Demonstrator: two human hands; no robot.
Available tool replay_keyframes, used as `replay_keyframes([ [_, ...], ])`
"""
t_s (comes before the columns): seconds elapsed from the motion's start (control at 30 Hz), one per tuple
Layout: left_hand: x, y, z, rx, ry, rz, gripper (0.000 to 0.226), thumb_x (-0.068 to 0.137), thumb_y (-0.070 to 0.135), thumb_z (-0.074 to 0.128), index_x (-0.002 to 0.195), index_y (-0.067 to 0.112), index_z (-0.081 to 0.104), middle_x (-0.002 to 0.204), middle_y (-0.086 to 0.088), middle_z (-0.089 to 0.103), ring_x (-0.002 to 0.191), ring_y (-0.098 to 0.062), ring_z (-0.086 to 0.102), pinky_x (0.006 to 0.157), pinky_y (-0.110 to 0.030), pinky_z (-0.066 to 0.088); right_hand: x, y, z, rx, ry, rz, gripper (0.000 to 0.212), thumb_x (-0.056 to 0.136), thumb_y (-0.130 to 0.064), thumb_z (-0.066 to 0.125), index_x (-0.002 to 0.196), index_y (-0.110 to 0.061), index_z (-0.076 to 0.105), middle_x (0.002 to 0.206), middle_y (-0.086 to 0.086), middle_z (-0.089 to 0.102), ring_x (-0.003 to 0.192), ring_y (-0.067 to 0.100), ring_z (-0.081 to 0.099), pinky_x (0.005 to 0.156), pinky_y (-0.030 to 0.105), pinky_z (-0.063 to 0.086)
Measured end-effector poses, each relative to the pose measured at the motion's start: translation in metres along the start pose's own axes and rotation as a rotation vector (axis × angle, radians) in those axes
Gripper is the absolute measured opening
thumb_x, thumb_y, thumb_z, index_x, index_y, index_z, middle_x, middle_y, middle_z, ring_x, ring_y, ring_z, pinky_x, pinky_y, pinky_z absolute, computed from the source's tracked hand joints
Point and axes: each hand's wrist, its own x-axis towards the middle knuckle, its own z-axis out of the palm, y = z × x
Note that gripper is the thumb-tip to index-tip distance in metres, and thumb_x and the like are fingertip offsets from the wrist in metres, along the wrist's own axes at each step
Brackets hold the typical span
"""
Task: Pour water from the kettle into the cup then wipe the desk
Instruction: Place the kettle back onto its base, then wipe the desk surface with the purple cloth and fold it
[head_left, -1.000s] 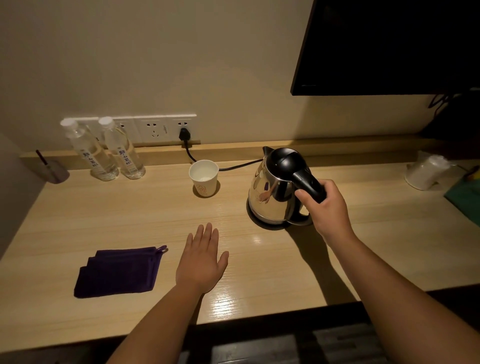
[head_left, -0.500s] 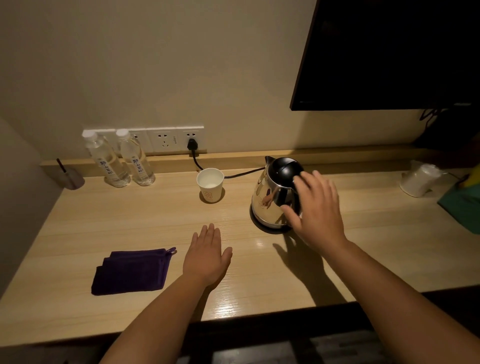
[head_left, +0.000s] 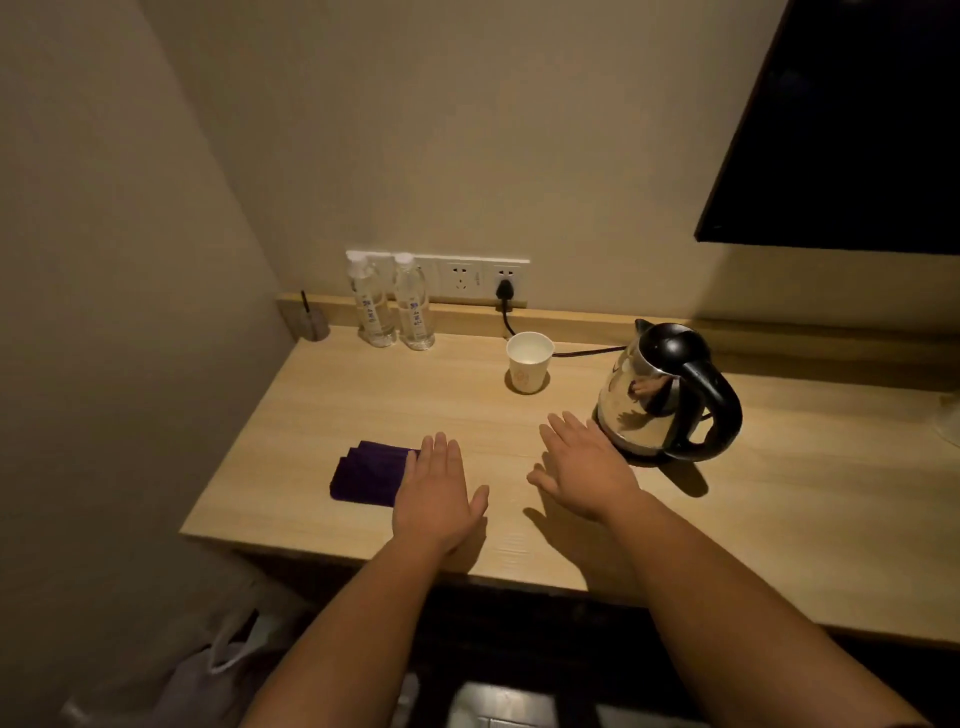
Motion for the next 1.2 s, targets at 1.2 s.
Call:
replay_keyframes([
  [1.2,0.004,-0.326,0.063,-0.332,0.032,-0.741,0.071,0.1,0.05,0.024,0.152,0.003,0.012,0.16,-0.014,0.013,0.146,-0.028,0.012,0.116,-0.039,0.012,0.117,-0.198,0.098,-0.037,-0.119,-0.374,0.081,0.087,-0.075,0.011,0.15,-0.025,-0.003,0.158,-0.004,-0.007,0.146,0.022,-0.01,0.116,0.043,-0.006],
])
